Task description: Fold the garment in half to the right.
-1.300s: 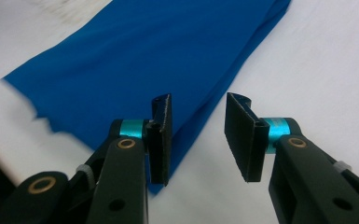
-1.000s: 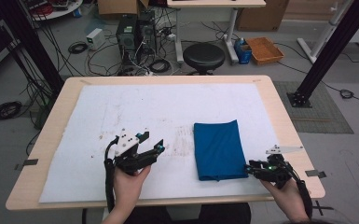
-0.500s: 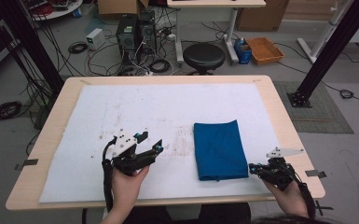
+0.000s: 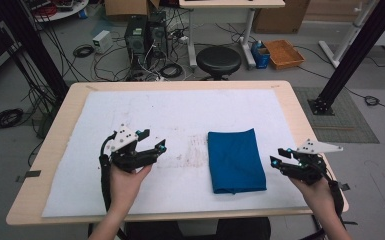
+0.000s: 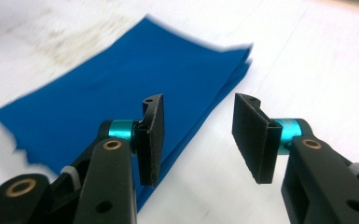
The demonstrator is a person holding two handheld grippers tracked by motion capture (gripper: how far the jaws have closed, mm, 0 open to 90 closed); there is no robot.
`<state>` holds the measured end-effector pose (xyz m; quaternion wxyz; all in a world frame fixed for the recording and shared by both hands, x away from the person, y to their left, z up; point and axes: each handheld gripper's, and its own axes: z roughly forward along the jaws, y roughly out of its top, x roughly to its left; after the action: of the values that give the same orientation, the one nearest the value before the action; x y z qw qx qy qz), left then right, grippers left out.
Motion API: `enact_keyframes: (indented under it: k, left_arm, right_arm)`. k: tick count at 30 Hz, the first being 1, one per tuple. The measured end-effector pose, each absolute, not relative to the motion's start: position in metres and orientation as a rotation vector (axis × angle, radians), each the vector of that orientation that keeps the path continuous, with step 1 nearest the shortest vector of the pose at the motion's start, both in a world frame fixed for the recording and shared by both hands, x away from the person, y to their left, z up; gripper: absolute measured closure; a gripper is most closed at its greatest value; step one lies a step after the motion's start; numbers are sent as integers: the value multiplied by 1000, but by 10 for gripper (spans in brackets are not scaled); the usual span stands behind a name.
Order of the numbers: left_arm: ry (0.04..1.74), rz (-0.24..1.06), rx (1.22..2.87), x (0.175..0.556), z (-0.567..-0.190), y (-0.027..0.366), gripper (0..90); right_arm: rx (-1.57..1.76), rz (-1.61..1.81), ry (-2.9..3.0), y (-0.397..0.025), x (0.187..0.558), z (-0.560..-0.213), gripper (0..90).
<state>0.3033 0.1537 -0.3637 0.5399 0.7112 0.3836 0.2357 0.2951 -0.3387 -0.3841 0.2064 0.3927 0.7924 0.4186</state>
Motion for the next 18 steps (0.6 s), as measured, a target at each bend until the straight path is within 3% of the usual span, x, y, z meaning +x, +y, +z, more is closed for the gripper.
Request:
enact_keyframes:
  k: [8,18]
  left_arm:
    - [889,548,1699,329,-357,174,328]
    - [883,528,1710,328,-365,182,328]
  right_arm:
    - [1053,1242,2133,-341,339,-363,493]
    - [1081,1270,2087,-348,341,-372,465]
